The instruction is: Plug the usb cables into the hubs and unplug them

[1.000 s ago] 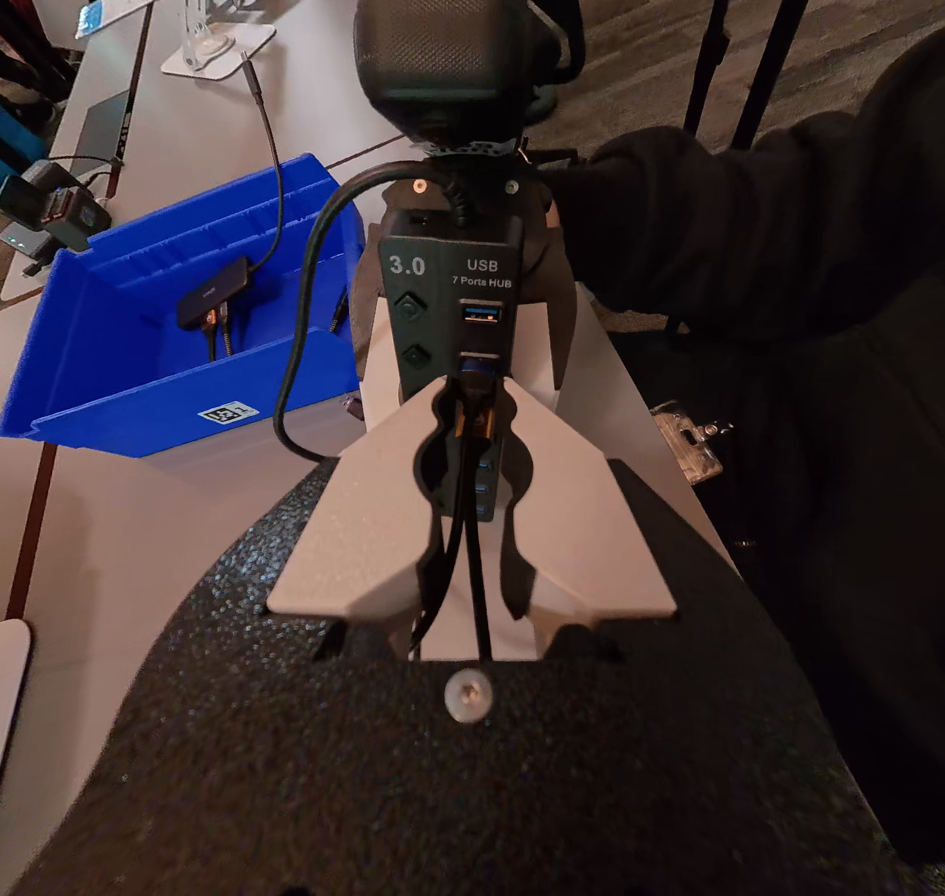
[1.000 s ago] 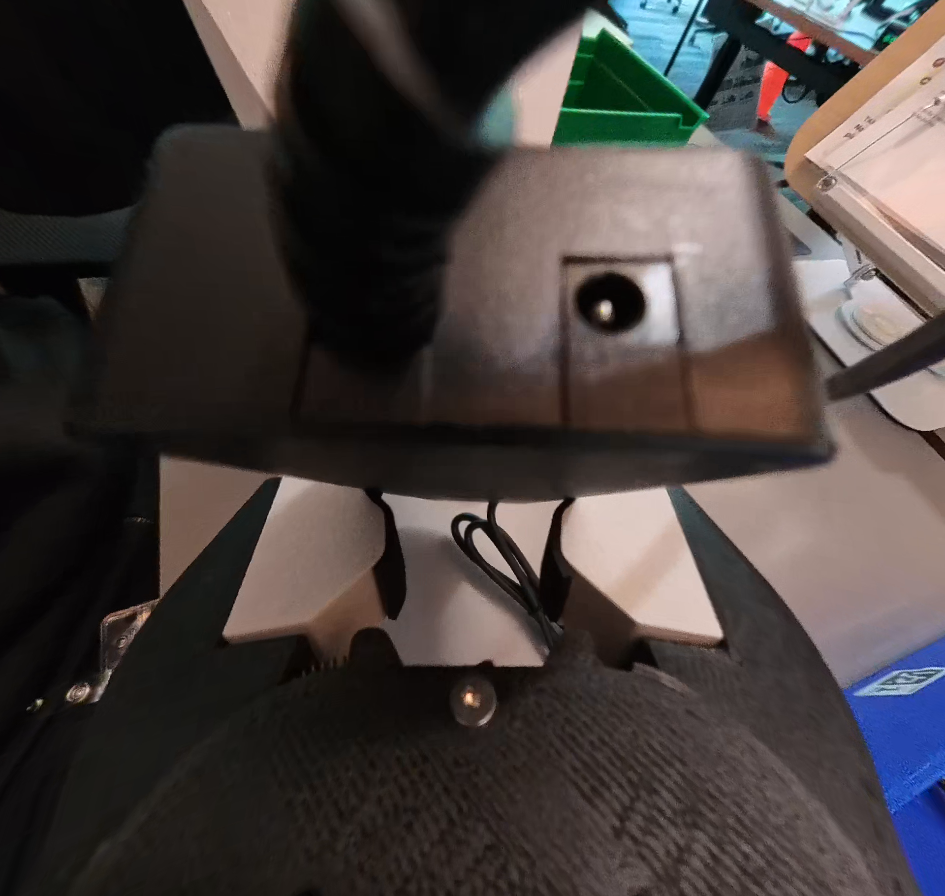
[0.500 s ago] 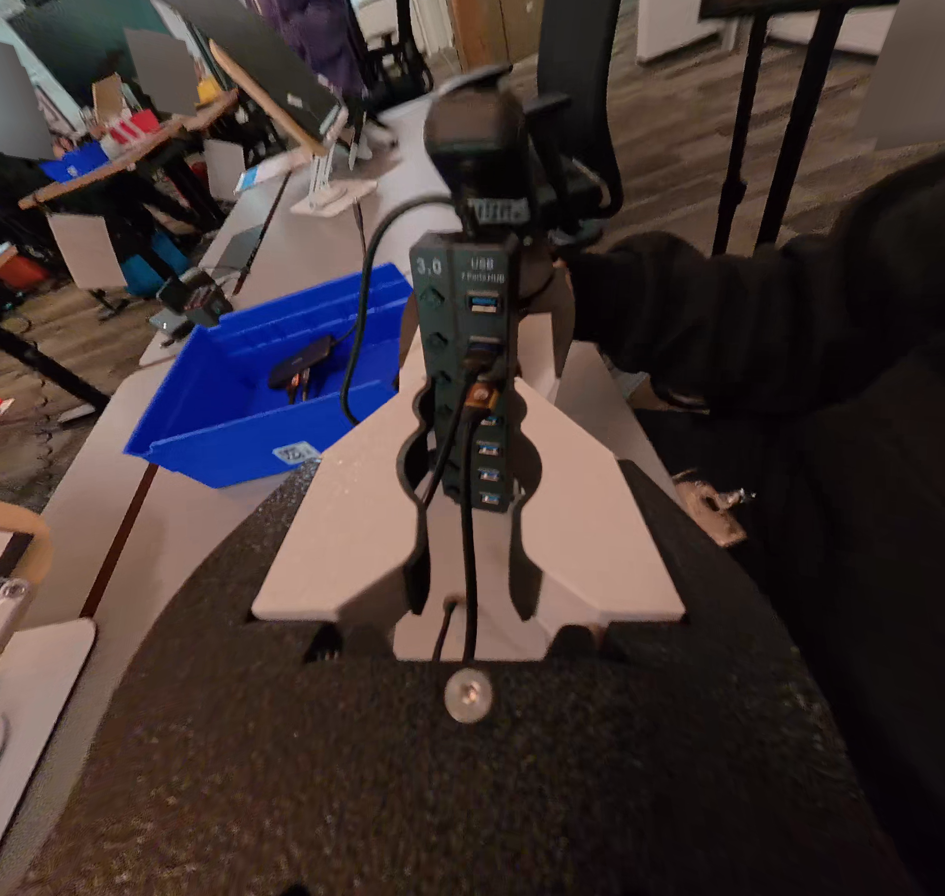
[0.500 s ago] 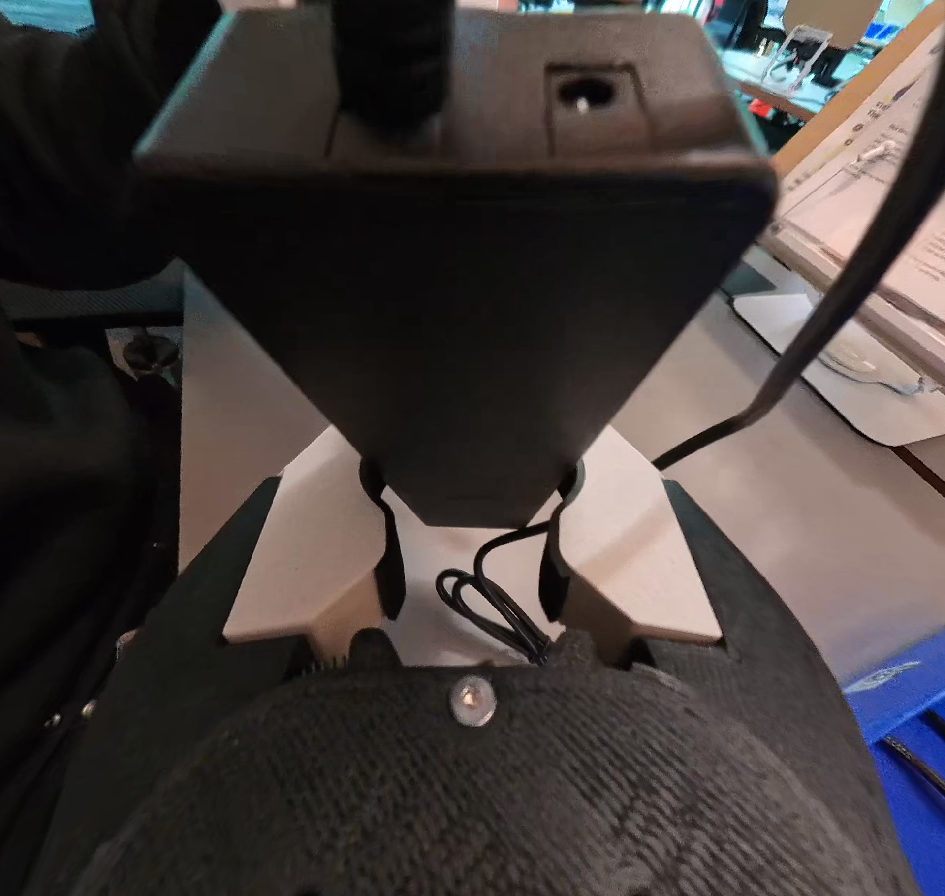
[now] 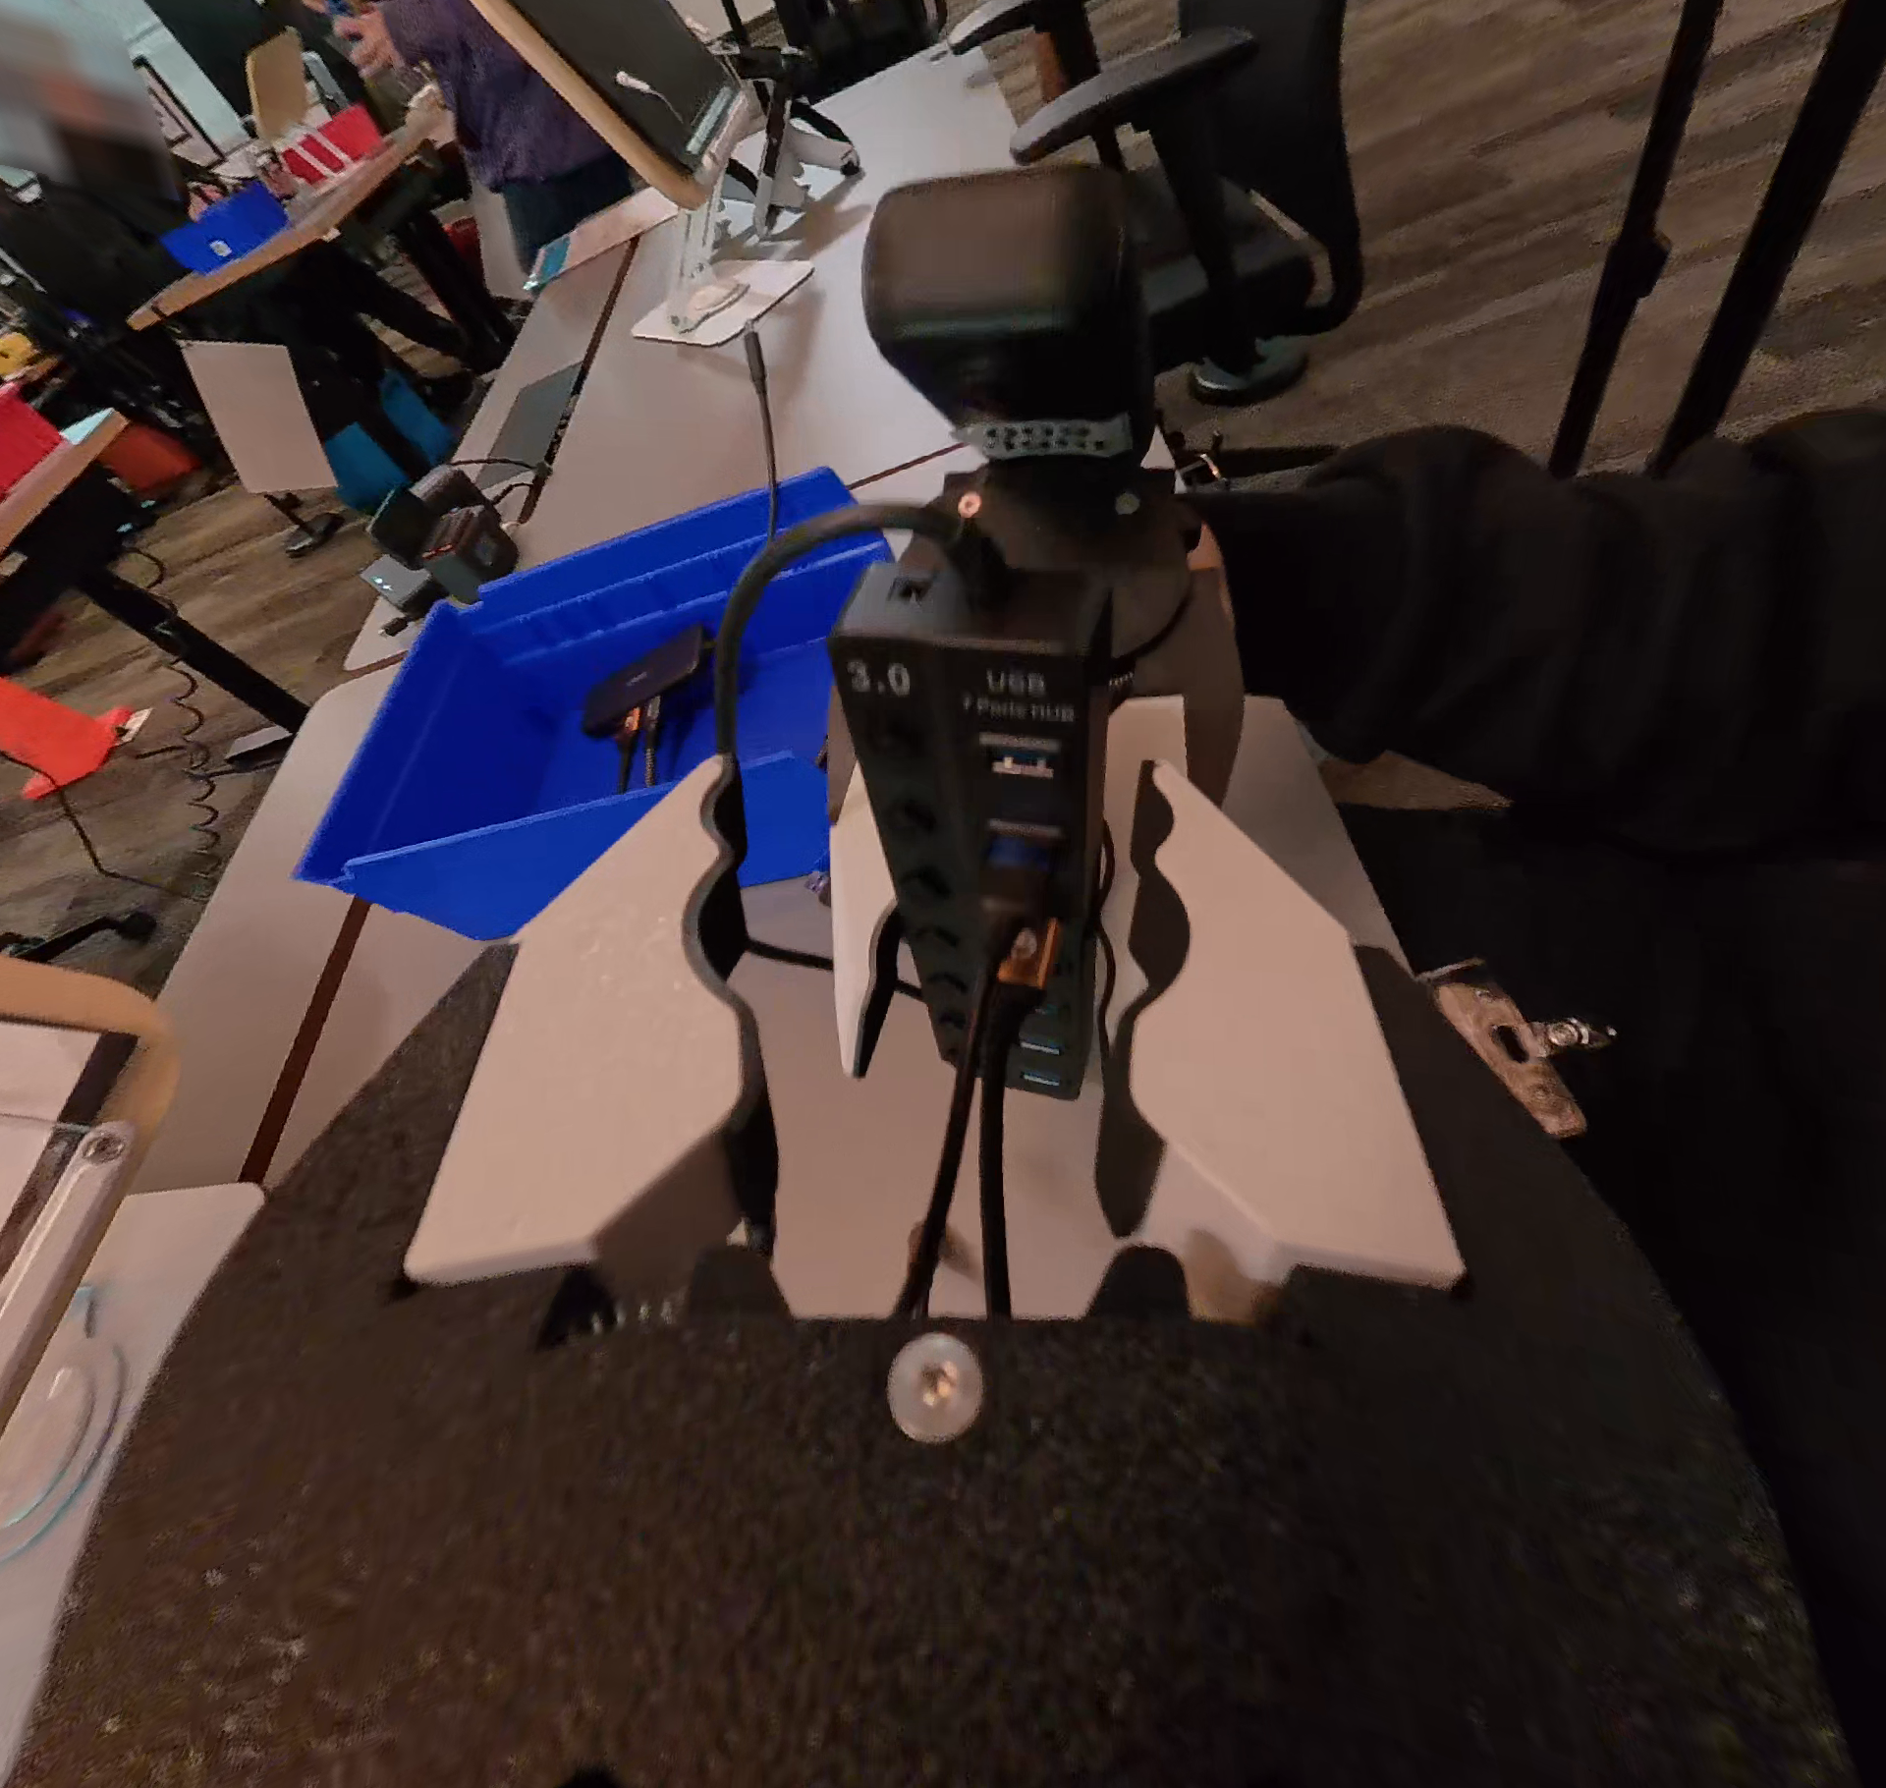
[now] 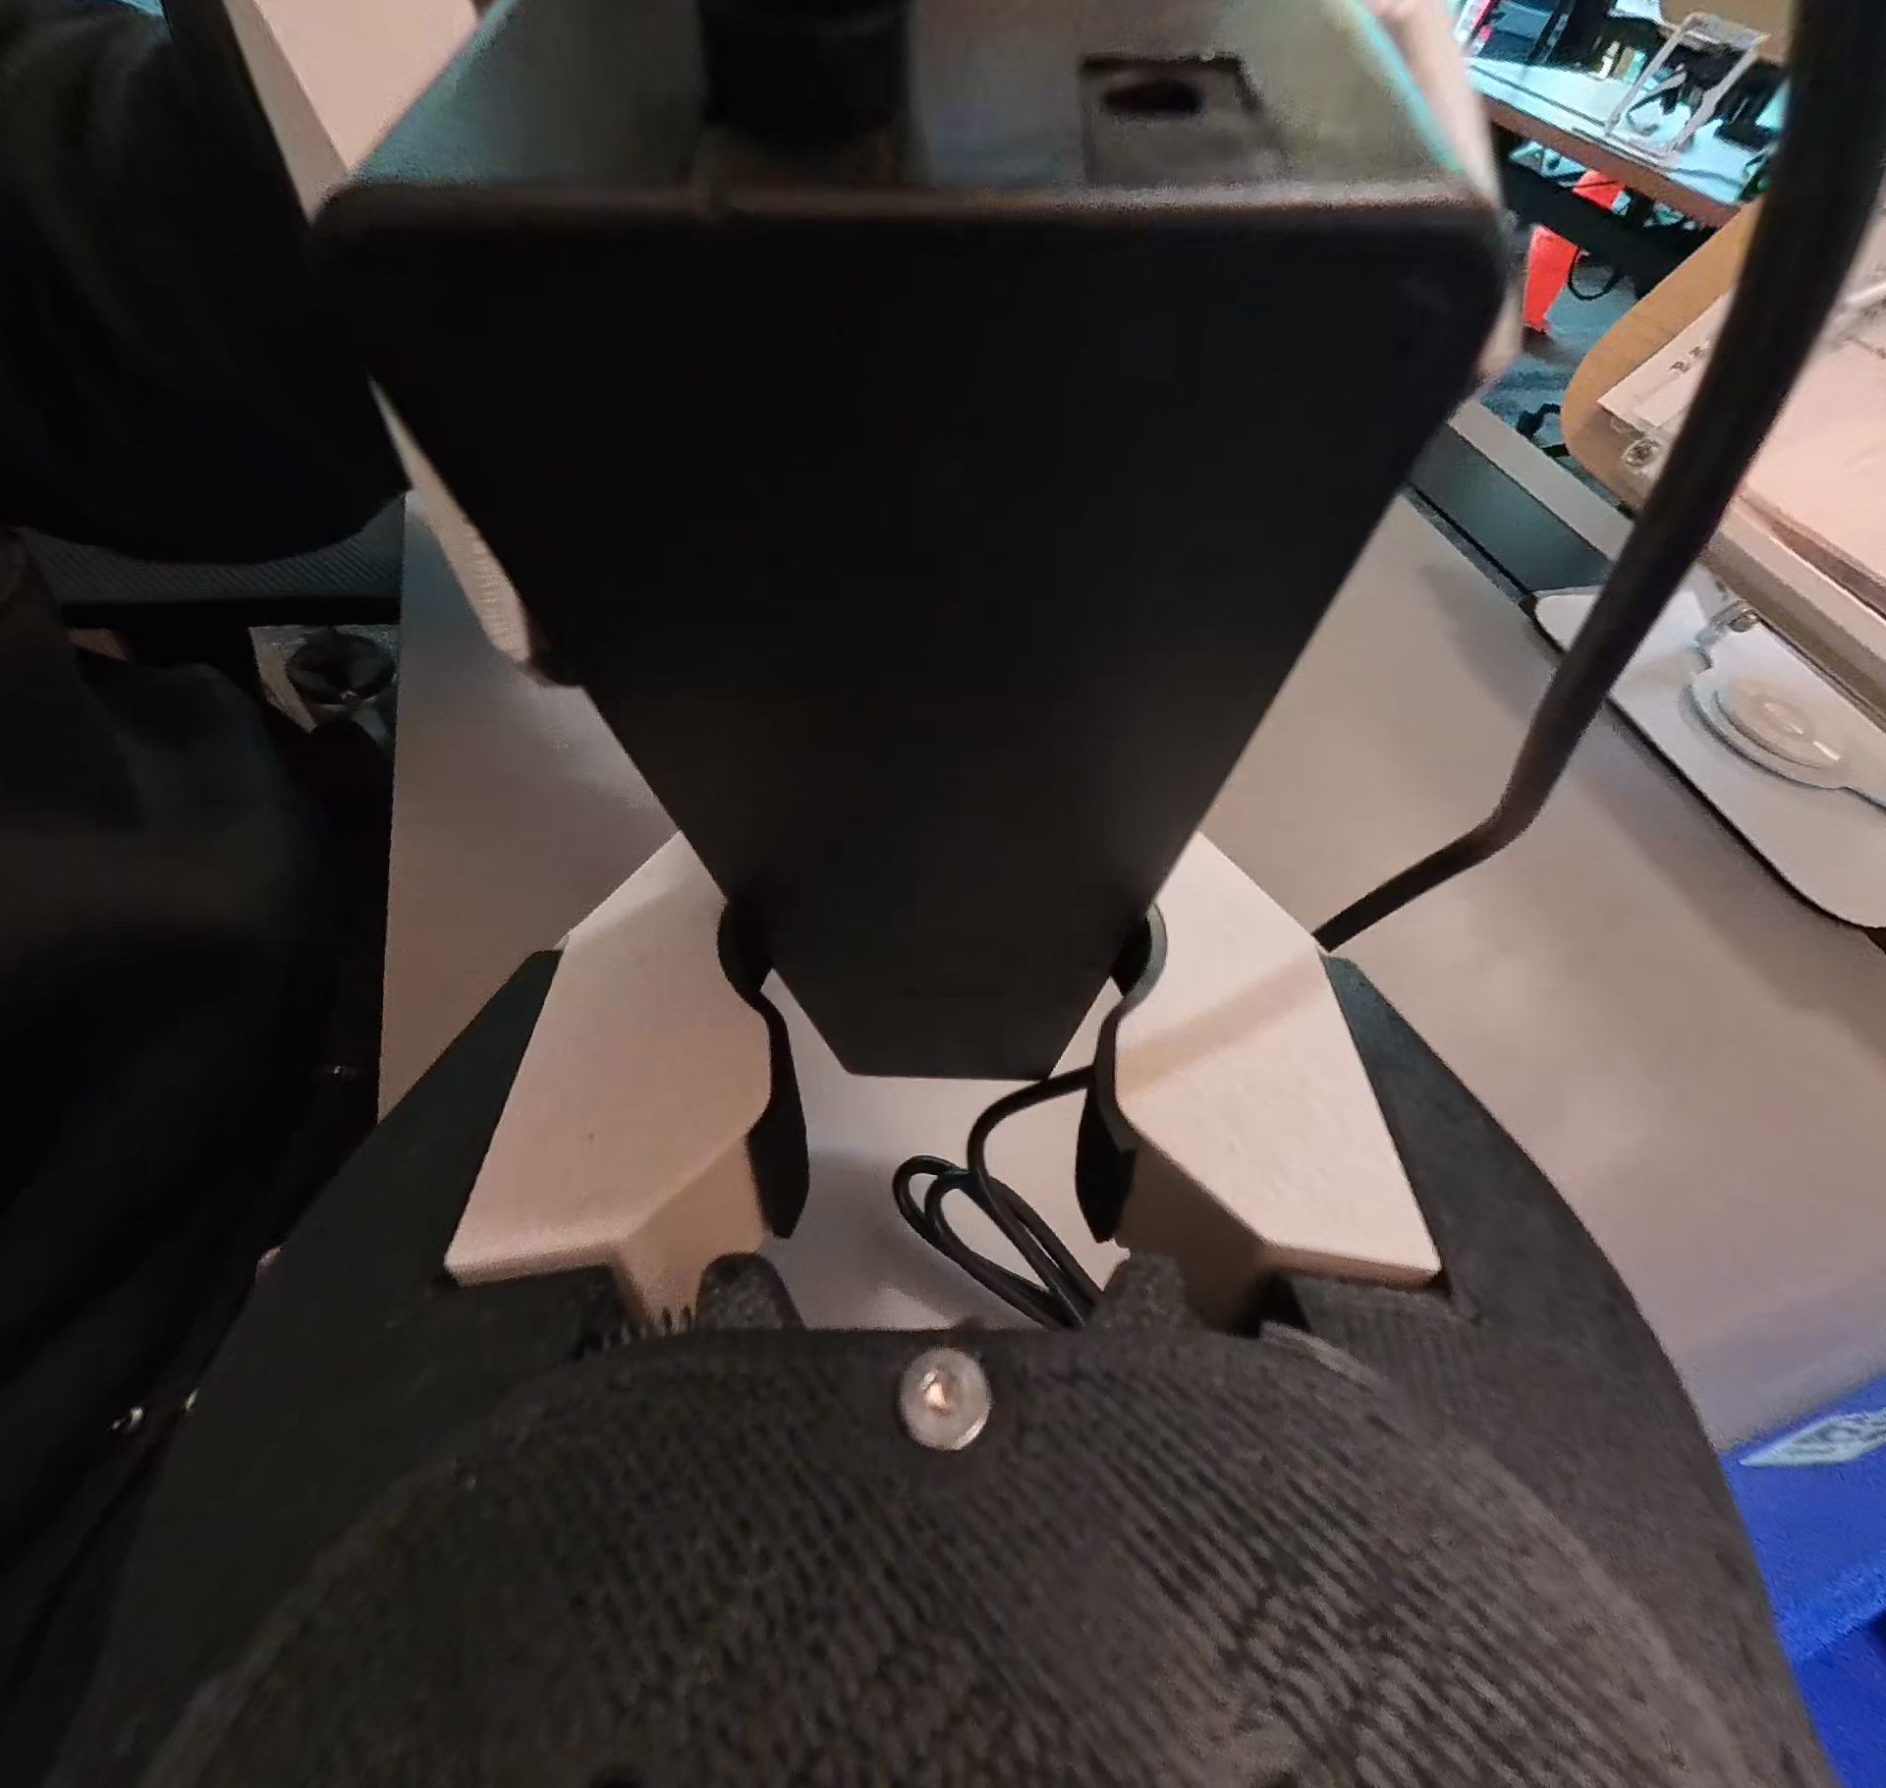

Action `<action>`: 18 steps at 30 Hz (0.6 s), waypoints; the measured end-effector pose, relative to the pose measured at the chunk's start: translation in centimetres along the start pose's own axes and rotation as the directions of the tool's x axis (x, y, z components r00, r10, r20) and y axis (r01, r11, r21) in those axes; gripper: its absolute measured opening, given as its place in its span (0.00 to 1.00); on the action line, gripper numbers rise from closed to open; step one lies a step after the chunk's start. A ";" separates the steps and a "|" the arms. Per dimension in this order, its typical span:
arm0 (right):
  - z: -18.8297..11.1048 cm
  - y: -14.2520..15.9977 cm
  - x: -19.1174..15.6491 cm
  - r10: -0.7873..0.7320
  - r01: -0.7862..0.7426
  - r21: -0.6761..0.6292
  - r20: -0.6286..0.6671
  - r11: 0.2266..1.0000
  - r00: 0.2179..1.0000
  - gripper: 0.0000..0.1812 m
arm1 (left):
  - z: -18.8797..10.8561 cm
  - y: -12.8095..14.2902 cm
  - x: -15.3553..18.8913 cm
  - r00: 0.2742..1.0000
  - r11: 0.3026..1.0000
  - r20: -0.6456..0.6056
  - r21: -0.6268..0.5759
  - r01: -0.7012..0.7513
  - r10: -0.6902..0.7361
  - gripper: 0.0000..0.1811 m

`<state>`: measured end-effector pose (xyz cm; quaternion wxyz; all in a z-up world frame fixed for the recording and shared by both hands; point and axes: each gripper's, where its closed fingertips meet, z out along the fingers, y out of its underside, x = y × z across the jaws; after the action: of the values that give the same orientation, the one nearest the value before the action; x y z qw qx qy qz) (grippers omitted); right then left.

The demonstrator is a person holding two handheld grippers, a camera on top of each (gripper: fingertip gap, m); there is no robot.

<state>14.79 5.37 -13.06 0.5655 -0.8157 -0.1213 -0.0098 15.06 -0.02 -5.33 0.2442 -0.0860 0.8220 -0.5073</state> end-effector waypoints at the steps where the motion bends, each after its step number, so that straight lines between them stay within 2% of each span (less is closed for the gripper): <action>1: 0.1 -0.1 -0.2 -0.002 0.002 -0.001 0.008 1.000 1.000 0.34 | 0.3 -0.2 0.2 1.000 1.000 -0.019 -0.009 0.001 -0.001 0.41; 4: 0.7 0.0 -0.6 -0.016 0.017 -0.025 0.016 1.000 1.000 0.34 | 1.4 0.0 0.7 0.998 0.998 -0.067 -0.065 -0.002 -0.002 0.36; 5: 0.8 0.0 -0.6 -0.016 0.017 -0.025 0.014 1.000 1.000 0.34 | 1.6 -0.1 1.3 0.994 0.998 -0.106 -0.067 -0.022 0.015 0.29; 6: 0.7 -0.1 -0.6 -0.022 0.022 -0.010 0.009 1.000 1.000 0.34 | 1.6 -0.3 1.3 0.994 0.997 -0.105 -0.065 -0.038 0.031 0.29; 10: -1.0 -2.8 0.4 0.013 -0.008 0.203 -0.026 0.979 1.000 0.35 | 0.6 -1.8 0.0 0.996 0.999 -0.082 0.034 0.041 -0.038 0.29; 13: -2.8 -5.4 1.0 0.073 -0.054 0.362 -0.039 0.930 0.997 0.40 | -0.1 -1.6 -0.8 0.997 0.999 -0.064 0.037 0.036 -0.033 0.29; 16: -2.8 -5.5 1.7 0.068 -0.027 0.353 -0.105 0.935 0.992 0.39 | -0.1 -1.2 -0.7 0.998 1.000 -0.067 0.004 0.018 -0.018 0.29; 18: -2.2 -5.3 1.5 0.065 -0.028 0.329 -0.100 0.944 0.993 0.38 | 0.0 -1.2 -0.7 0.998 1.000 -0.061 -0.006 0.005 -0.006 0.29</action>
<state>15.45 5.34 -7.16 0.6987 -0.7116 -0.0708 -0.0211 15.53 -0.29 -4.08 0.2175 -0.0736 0.8302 -0.5080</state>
